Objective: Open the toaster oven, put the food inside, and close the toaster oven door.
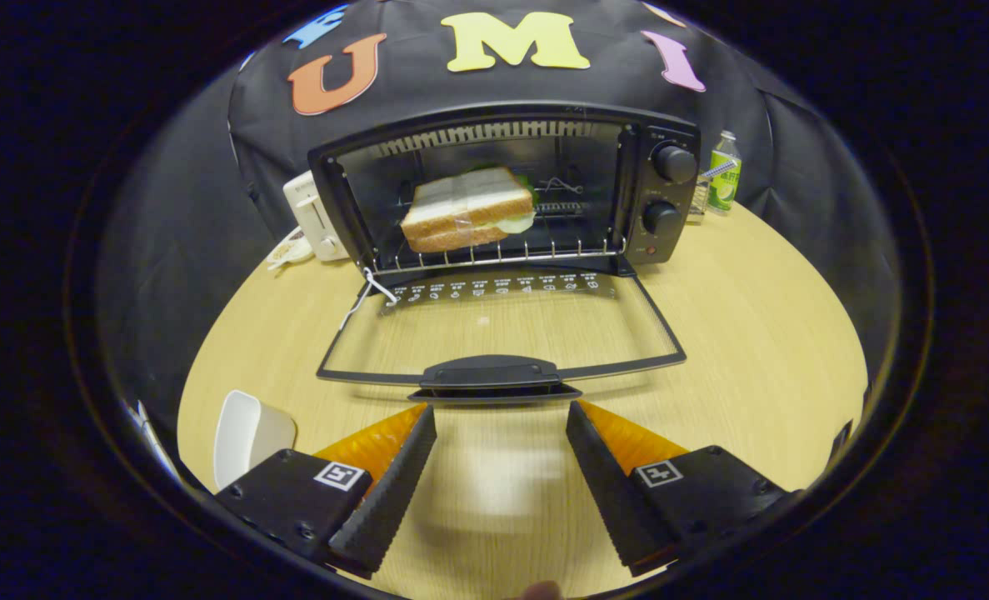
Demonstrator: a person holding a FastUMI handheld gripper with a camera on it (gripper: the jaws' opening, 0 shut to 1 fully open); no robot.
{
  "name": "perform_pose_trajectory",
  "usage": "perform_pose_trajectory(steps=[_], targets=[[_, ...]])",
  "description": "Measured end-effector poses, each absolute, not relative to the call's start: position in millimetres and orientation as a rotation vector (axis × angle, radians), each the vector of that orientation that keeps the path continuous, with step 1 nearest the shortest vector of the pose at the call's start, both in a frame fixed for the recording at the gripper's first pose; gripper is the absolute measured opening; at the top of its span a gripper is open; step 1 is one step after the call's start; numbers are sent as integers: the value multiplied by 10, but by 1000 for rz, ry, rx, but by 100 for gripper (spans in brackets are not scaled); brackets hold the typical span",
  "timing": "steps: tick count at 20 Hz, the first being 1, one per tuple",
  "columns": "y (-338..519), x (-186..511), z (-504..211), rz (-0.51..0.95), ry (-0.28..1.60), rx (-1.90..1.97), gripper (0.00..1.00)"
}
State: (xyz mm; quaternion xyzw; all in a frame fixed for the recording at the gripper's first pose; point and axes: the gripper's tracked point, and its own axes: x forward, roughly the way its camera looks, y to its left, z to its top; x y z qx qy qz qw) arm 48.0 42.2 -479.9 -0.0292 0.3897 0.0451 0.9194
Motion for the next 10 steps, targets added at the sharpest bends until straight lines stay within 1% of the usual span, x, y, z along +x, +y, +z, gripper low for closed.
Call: perform_pose_trajectory(steps=[4, 10], targets=[[420, 529, -4951, 82, 818, -82, 100], [428, 549, -4962, 21, 797, -96, 100]])
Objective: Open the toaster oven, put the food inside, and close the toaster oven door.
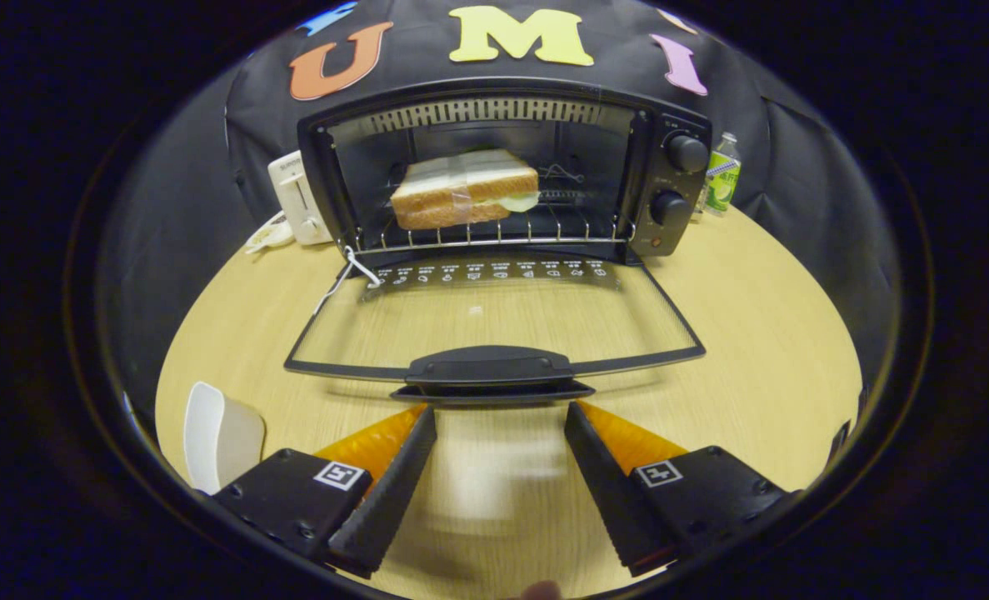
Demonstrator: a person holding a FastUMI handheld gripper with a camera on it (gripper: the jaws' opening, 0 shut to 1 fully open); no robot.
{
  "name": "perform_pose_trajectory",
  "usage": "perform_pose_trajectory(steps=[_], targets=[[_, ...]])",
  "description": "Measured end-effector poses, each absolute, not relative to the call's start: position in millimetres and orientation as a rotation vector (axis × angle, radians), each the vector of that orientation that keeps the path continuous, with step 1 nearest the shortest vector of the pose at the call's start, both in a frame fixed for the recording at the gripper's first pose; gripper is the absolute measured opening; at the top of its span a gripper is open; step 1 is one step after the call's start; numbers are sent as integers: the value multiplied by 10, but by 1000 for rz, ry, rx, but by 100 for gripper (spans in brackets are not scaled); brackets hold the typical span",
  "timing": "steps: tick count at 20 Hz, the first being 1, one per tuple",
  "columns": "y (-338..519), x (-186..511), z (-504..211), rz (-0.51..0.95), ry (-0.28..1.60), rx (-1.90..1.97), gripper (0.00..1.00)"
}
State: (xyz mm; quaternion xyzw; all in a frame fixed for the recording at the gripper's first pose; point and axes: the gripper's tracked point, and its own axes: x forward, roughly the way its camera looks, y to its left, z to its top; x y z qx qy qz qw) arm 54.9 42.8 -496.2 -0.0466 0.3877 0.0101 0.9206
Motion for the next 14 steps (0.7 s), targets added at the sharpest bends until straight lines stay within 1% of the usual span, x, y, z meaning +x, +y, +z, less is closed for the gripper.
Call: perform_pose_trajectory(steps=[5, 9, 14], targets=[[436, 537, -4873, 14, 819, -91, 100], [490, 542, -4528, 32, 780, -83, 100], [566, 728, -4038, 47, 697, -84, 100]])
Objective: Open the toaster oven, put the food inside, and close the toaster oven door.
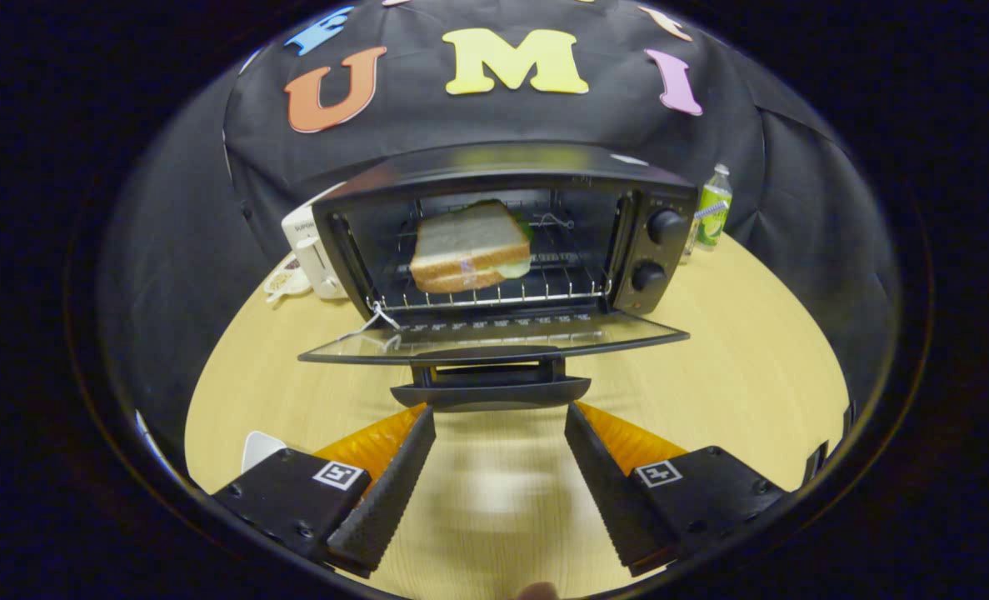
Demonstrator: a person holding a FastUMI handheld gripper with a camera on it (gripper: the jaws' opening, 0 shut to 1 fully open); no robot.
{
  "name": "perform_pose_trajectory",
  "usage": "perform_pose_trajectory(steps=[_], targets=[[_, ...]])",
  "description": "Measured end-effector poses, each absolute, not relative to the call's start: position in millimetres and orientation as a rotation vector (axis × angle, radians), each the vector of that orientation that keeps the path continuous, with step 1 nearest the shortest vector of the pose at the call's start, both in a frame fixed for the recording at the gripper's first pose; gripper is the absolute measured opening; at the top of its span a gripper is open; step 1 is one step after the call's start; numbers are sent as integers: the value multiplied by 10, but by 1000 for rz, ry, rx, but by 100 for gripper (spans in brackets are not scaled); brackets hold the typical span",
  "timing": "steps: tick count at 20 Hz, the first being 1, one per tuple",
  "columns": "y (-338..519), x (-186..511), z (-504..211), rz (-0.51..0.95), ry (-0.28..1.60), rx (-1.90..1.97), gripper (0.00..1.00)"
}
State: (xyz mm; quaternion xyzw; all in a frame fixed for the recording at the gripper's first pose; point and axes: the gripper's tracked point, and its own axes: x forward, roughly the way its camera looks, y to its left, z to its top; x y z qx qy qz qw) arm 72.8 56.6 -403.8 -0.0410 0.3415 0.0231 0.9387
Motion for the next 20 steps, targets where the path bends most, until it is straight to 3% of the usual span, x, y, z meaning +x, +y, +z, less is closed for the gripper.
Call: perform_pose_trajectory(steps=[8, 20], targets=[[810, 1174, -3069, 99, 502, -105, 100], [815, 721, -662, 114, 146, -18, 100]])
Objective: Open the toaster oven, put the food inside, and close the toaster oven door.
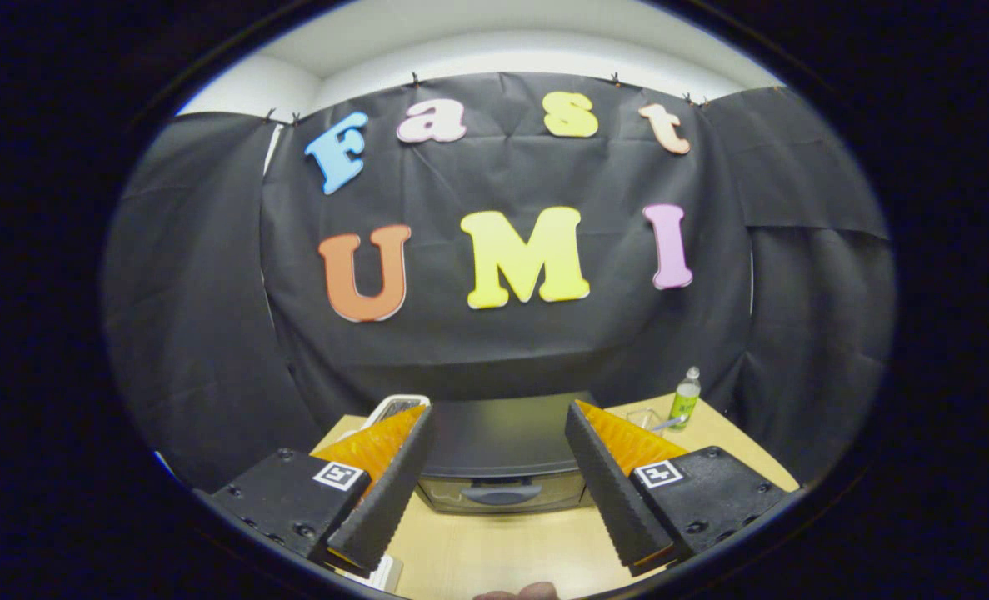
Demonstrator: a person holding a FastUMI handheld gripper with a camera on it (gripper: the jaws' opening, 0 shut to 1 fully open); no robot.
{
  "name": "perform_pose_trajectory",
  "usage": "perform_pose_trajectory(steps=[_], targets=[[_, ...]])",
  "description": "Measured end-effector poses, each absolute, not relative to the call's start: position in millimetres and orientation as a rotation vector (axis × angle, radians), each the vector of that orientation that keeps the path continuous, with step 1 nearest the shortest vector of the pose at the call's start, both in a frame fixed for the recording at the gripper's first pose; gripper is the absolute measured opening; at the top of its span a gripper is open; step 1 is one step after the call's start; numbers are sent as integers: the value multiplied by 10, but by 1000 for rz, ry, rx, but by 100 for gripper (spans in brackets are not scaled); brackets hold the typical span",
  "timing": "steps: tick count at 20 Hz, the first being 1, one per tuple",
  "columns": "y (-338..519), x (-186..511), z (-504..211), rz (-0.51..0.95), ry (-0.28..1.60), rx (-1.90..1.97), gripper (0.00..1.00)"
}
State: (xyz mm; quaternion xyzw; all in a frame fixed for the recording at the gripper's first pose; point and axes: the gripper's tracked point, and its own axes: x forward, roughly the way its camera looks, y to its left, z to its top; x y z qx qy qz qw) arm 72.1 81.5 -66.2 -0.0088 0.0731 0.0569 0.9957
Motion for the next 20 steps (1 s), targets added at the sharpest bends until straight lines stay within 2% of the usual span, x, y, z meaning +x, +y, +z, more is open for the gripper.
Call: perform_pose_trajectory(steps=[3, 8, 20], targets=[[814, 466, -194, 124, 64, -28, 100], [900, 28, 143, 154, -1, -32, 100], [897, -257, 299, 158, -13, -9, 100]])
